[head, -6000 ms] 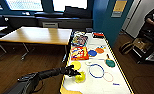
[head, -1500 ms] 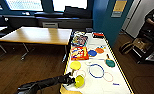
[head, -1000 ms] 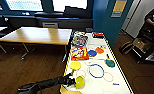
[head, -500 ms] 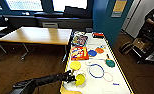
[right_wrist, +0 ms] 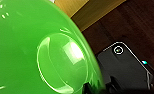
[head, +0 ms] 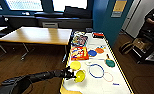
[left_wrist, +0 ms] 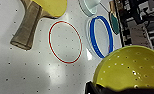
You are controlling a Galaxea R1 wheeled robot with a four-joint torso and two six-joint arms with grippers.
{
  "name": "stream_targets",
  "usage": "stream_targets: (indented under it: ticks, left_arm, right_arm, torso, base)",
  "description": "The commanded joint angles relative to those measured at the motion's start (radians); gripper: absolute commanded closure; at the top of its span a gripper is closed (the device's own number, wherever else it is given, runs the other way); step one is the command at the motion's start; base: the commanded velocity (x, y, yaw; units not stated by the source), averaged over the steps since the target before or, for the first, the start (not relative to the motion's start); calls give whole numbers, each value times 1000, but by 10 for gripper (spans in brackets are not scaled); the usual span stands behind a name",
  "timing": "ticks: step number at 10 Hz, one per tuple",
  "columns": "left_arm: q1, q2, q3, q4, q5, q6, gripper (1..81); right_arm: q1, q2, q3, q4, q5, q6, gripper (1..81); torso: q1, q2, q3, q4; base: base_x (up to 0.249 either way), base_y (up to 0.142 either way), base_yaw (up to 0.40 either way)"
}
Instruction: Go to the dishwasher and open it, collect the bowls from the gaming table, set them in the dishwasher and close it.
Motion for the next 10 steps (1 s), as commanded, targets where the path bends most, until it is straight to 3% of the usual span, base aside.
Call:
stream_targets:
  ticks: [1, 7, 8, 10]
  left_arm:
    - [-149, -103, 141, -21, 37, 2, 811]
    - [-71, -155, 168, -8, 38, 9, 811]
    - [-62, -155, 168, 4, 38, 11, 811]
    - [-23, -160, 168, 36, 38, 9, 811]
  right_arm:
    - [79, -80, 60, -5, -69, -1, 811]
    - [68, -70, 54, -5, -69, -1, 811]
    - [68, -61, 45, -5, -69, -1, 811]
    - [56, -39, 22, -7, -70, -3, 811]
  torso:
    - [0, 0, 55, 0]
    - [0, 0, 209, 0]
    - [0, 0, 169, 0]
    - [-2, -2, 196, 0]
  base:
    - [0, 0, 0]
    - [0, 0, 0]
    - [0, 0, 0]
    - [0, 0, 0]
